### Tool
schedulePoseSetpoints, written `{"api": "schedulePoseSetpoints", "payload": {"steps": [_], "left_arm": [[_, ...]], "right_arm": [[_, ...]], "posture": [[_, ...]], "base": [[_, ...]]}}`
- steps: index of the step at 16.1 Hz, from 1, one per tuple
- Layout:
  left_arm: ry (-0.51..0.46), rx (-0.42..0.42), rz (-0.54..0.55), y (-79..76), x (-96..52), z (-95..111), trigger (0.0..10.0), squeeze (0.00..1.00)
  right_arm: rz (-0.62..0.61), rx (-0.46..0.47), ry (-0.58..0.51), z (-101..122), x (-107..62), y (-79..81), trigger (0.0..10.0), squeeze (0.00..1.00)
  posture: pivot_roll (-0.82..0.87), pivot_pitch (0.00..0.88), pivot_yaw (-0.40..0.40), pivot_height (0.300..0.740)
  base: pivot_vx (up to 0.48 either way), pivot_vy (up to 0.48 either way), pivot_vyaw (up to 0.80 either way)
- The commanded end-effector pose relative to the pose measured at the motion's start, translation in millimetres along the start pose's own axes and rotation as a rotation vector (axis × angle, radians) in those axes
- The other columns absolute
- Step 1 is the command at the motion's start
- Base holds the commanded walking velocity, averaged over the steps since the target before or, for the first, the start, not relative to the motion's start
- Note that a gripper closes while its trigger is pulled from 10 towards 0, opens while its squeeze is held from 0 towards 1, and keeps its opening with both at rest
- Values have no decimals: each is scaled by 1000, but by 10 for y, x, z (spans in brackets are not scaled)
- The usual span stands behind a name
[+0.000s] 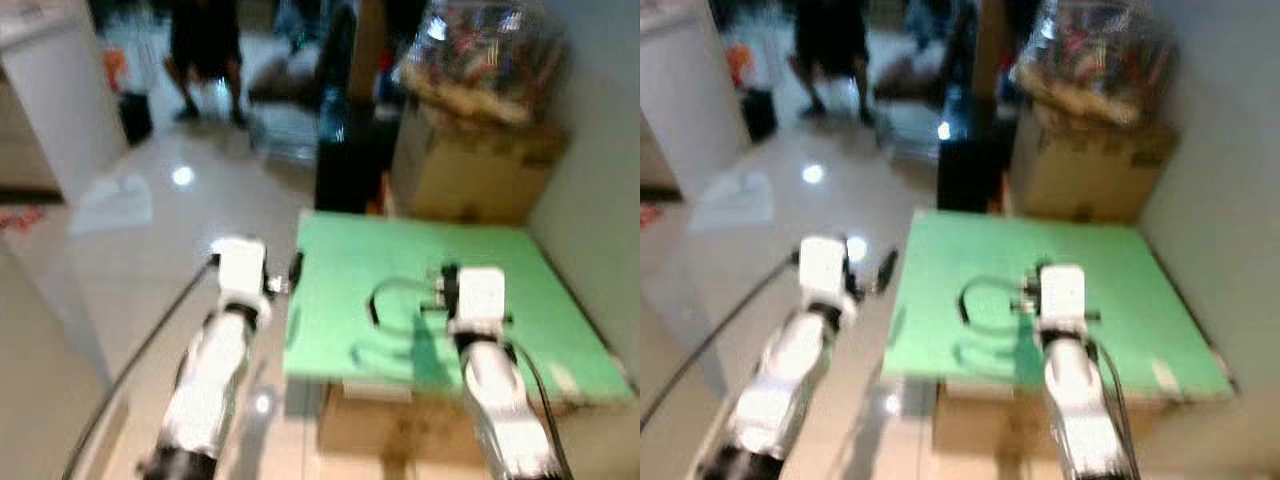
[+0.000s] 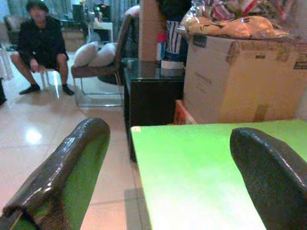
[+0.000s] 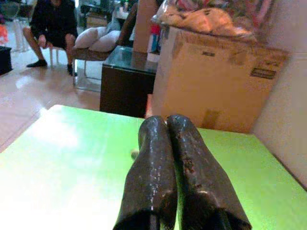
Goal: Hang keys on a hook
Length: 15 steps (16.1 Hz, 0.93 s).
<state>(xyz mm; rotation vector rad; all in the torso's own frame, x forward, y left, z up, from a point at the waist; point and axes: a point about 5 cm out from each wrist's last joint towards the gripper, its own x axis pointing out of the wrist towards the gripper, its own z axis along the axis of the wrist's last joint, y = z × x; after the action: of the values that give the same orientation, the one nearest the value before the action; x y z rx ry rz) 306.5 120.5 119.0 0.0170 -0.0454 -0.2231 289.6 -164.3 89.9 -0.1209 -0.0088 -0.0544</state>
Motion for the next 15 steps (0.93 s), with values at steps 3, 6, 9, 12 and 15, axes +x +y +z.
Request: {"api": "schedulePoseSetpoints", "payload": {"steps": [3, 6, 9, 12, 15], "left_arm": [[-7, -10, 6, -26, -10, 7, 10000, 0], [-14, -16, 1, -45, -22, 10, 10000, 0], [-15, -16, 1, -56, -38, 5, 10000, 0], [-11, -10, 5, -48, -58, -17, 10000, 0], [-6, -7, 7, -46, -74, -34, 10000, 0]], "right_arm": [[-6, -10, 6, 1, 13, -47, 0, 0], [1, 26, 37, -23, 20, -29, 0, 0], [10, 20, 35, -22, 24, -24, 0, 0], [-12, 23, 41, -26, 40, -83, 0, 0], [-11, 12, 33, -17, 53, -110, 0, 0]], "posture": [[-90, 0, -24, 732], [-87, 0, -29, 732], [-84, 0, -33, 732], [-77, 0, -39, 732], [-72, 0, -37, 732]], "base": [[-316, 0, 0], [-158, 0, 0], [-358, 0, 0], [-156, 0, 0], [-360, 0, 0]]}}
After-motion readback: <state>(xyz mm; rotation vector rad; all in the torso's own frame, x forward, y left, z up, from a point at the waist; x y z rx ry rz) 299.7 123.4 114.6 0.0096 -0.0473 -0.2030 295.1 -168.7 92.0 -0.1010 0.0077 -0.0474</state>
